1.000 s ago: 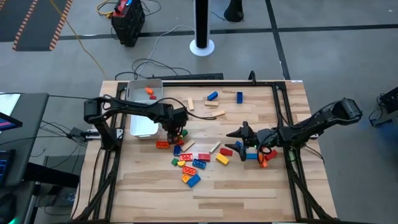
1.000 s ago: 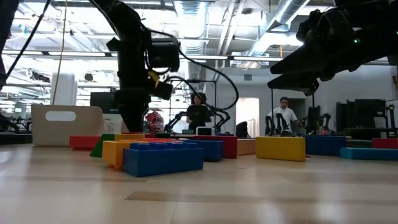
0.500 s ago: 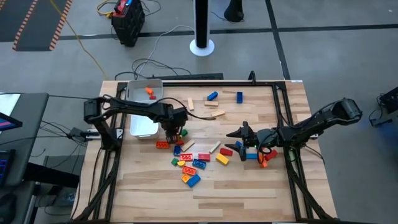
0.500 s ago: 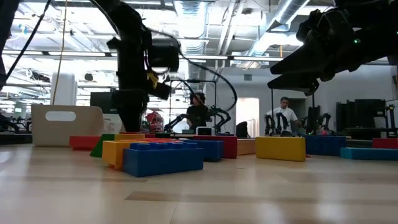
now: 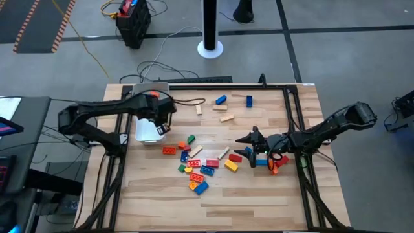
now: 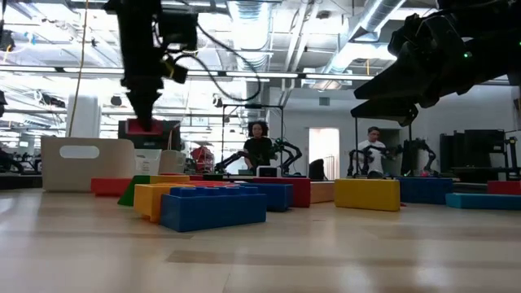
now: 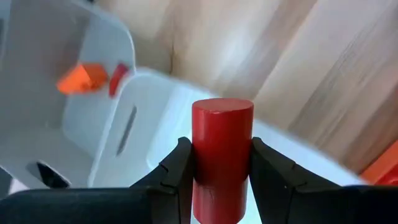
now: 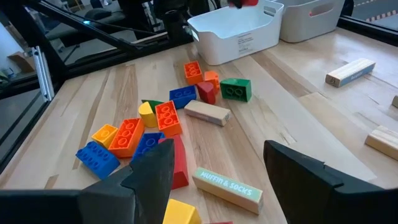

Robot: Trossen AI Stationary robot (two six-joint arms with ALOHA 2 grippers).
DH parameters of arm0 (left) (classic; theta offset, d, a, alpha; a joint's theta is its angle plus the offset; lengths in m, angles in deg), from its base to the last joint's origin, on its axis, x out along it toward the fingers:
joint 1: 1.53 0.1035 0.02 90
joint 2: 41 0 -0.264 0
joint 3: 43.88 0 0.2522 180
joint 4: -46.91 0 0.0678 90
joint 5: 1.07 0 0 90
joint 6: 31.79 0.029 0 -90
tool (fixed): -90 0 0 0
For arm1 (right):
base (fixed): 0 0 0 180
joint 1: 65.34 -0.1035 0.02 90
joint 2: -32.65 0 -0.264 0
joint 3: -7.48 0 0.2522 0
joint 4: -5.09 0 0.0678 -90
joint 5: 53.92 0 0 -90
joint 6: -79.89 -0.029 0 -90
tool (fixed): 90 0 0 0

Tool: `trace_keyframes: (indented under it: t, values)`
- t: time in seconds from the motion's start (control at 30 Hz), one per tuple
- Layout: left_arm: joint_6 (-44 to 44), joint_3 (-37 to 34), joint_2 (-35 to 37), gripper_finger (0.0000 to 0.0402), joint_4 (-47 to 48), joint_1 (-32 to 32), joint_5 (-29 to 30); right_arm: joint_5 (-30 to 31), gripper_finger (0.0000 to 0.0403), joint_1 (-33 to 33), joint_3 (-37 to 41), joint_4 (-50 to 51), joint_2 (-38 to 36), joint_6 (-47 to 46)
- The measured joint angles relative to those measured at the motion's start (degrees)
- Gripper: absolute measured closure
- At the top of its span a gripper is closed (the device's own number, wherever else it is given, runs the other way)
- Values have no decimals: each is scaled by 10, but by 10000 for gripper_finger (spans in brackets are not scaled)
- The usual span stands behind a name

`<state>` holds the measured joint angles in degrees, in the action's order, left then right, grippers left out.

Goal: Sort blocks by size
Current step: Put the large red wooden block into the white bin, then put the small green game piece into the gray bin

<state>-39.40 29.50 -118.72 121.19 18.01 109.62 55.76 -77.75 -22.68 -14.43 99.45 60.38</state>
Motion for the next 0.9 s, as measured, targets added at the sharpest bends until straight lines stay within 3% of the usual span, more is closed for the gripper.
trace_keyframes:
  t: [0.1,0.3,0.4,0.73,0.9]
  values:
    - [-14,-40,-1,276,4,14,-3,0,129,0,0,0,0,0]
    - [-34,-45,-2,119,16,39,0,0,129,0,0,-1,0,-1]
    - [-34,-26,-2,84,-14,32,-26,0,129,0,0,-3,0,-1]
    - [-30,-13,-95,109,-201,-80,-113,1,129,0,0,-4,0,-1]
    - [-40,27,-149,117,-222,-115,-120,1,129,0,0,-3,0,-1]
